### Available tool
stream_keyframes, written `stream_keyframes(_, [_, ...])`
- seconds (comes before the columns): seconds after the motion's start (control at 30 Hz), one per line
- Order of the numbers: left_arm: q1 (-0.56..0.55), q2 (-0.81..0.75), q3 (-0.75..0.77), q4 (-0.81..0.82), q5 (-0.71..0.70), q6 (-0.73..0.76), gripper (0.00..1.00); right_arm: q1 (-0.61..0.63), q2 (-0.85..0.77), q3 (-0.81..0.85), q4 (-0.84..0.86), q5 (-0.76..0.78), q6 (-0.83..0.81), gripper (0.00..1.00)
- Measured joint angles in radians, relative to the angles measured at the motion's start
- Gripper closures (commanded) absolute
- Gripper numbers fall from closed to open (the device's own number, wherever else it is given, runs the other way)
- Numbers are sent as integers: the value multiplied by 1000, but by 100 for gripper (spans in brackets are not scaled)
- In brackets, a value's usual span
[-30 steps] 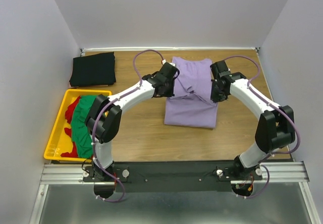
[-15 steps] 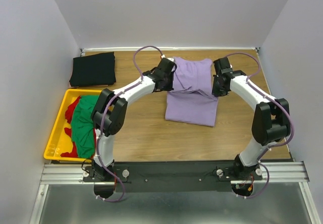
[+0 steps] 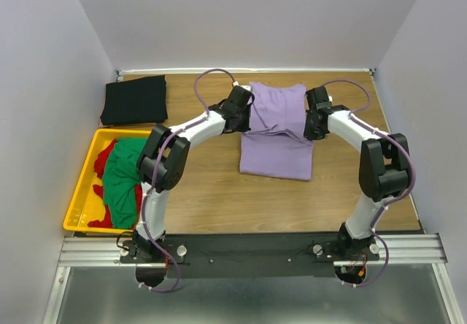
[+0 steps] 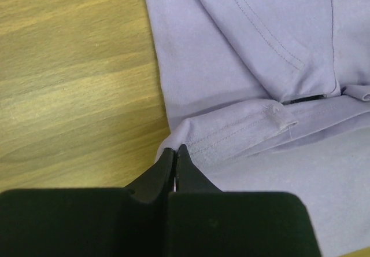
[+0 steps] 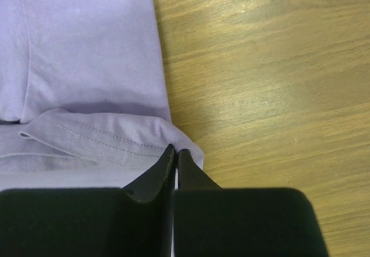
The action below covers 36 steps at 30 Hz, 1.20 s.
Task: Fold and stack the t-shirts
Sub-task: Fold the tshirt
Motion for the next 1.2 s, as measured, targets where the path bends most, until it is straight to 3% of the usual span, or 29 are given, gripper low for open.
stream_keyframes(0.17, [0,-1,-17,42,3,13,51,-1,-4,-7,16,5,-5,57])
stream_keyframes(0.27, [-2,-32,-68,69,2,14,50,-1,-37,-16,18,5,-8,53])
stream_keyframes(0.37, [-15,-106,-143,77,-17,5,50,0,-119,-31,21,0,-5,54])
stream_keyframes(0.43, [-41,-183,-196,84,-42,-9,55,3,-186,-51,39,-12,2,64])
stream_keyframes(0.6, [-136,-306,-285,130,-60,-58,74,21,-312,-138,137,-127,35,76])
stream_keyframes(0.83, [-236,-200,-303,141,-19,-98,85,42,-220,-222,221,-268,74,78])
stream_keyframes(1.2, [-242,-150,-367,141,46,-136,85,45,-19,-178,307,-332,82,78])
